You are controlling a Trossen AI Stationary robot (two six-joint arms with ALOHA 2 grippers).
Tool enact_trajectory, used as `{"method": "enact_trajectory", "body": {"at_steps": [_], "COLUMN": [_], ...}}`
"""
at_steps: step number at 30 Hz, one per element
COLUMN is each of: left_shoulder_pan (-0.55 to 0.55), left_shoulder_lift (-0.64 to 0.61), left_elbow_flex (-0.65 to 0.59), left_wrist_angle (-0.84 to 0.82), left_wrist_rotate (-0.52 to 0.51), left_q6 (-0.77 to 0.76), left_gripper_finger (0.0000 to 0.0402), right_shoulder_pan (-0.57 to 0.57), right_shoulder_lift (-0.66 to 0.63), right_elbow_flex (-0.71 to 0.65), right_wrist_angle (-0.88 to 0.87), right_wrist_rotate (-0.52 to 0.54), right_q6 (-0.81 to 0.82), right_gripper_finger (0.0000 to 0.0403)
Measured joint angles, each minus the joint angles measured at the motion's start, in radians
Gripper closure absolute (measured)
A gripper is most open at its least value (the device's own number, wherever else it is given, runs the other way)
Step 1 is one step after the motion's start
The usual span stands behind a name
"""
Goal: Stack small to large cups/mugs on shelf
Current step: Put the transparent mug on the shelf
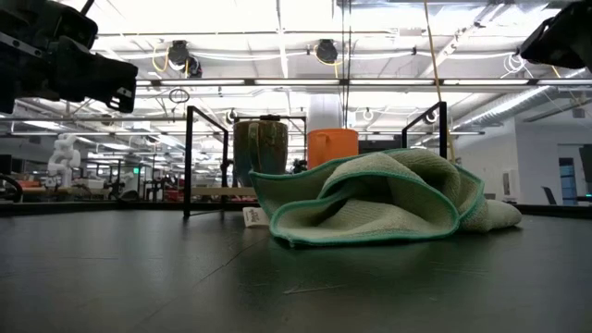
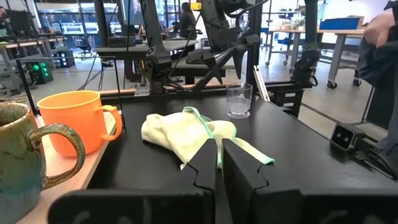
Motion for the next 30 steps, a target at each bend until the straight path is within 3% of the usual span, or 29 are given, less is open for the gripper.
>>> {"method": "enact_trajectory", "body": {"at_steps": [30], "left_shoulder_pan": [0.000], "left_shoulder_lift": [0.000], "left_elbow_flex": [0.000], "left_wrist_angle": [-0.001], "left_wrist_rotate": [0.000], "left_q6": [-0.003], "left_gripper_finger": [0.0376], "right_shoulder_pan": [0.033], "right_shoulder_lift": [0.105], "right_elbow_flex": [-0.001], "right_wrist_angle": [-0.009], "right_wrist_rotate": [-0.027], "right_q6": [0.031], "right_gripper_finger": [0.0174]}}
